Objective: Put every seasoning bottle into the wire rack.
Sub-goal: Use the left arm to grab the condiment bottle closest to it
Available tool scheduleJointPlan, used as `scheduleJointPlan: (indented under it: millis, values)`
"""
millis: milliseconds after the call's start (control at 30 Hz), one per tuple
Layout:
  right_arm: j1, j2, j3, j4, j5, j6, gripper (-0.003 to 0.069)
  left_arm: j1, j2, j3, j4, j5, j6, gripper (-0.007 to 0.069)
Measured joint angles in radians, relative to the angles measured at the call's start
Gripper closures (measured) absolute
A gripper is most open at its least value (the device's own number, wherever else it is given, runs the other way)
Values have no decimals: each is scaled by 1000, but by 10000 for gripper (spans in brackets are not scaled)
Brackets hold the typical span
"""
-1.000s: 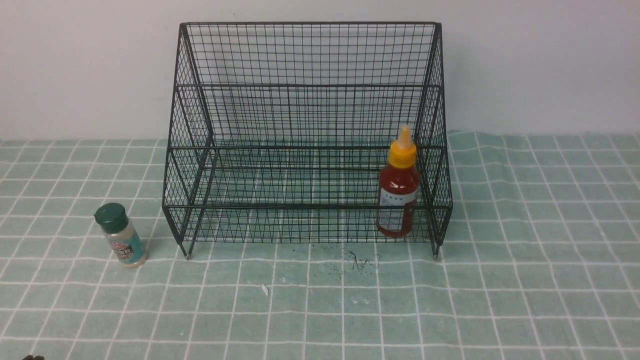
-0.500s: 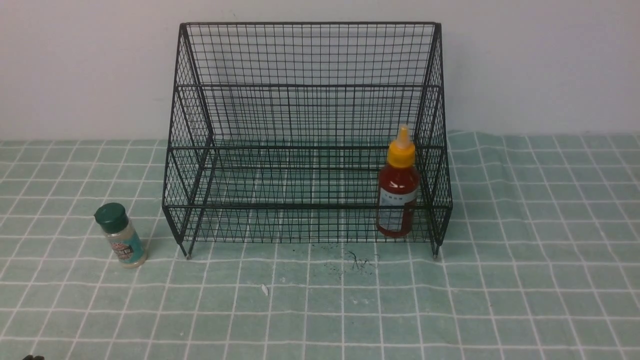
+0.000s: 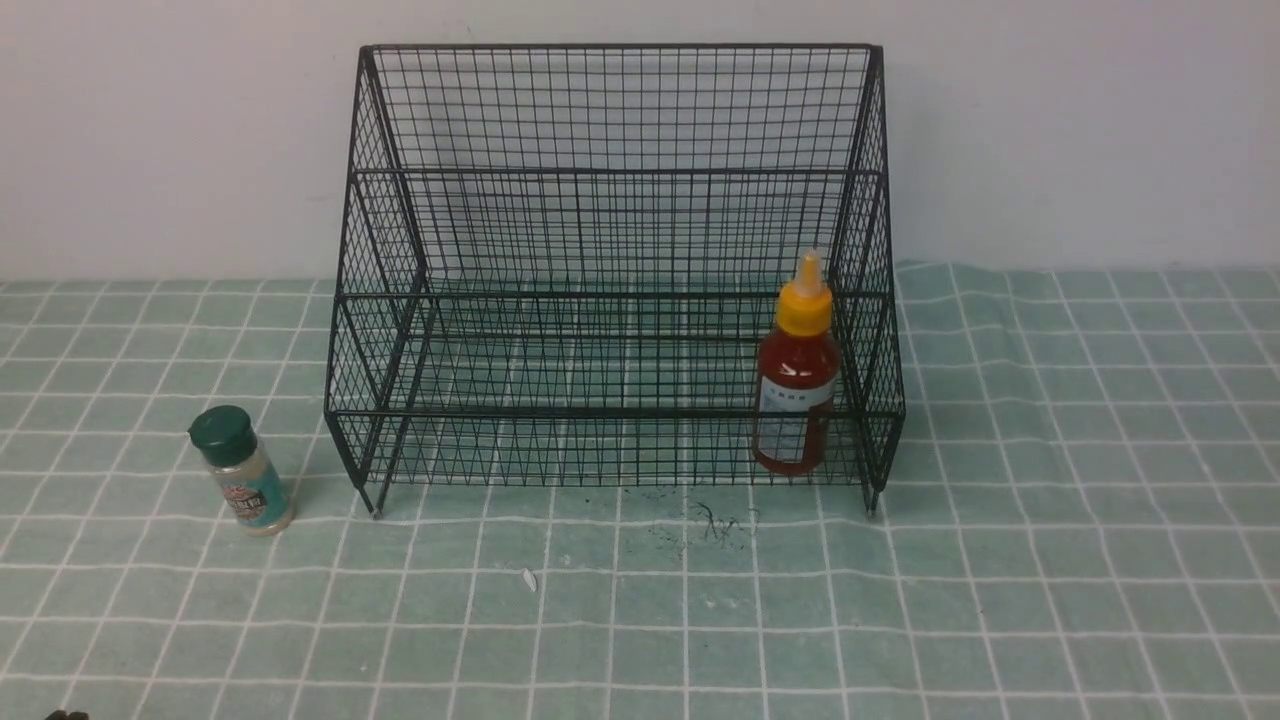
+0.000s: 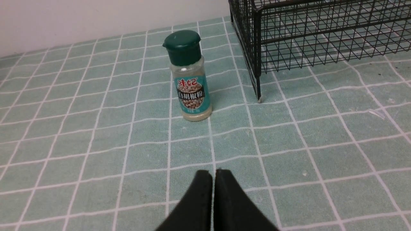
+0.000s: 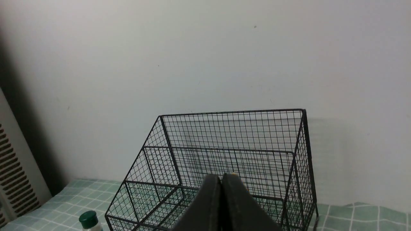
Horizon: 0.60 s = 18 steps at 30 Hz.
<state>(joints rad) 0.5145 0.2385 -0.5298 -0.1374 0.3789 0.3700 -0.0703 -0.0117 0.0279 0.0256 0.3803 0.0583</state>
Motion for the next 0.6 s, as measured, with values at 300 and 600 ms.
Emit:
scheduleJointPlan:
  millis: [300, 600]
  values:
    - [0, 0, 0, 94, -15, -236, 672, 0, 0, 0, 0, 0, 0, 630]
    - [-193, -92, 148, 70, 11, -249, 672, 0, 0, 0, 0, 0, 0, 630]
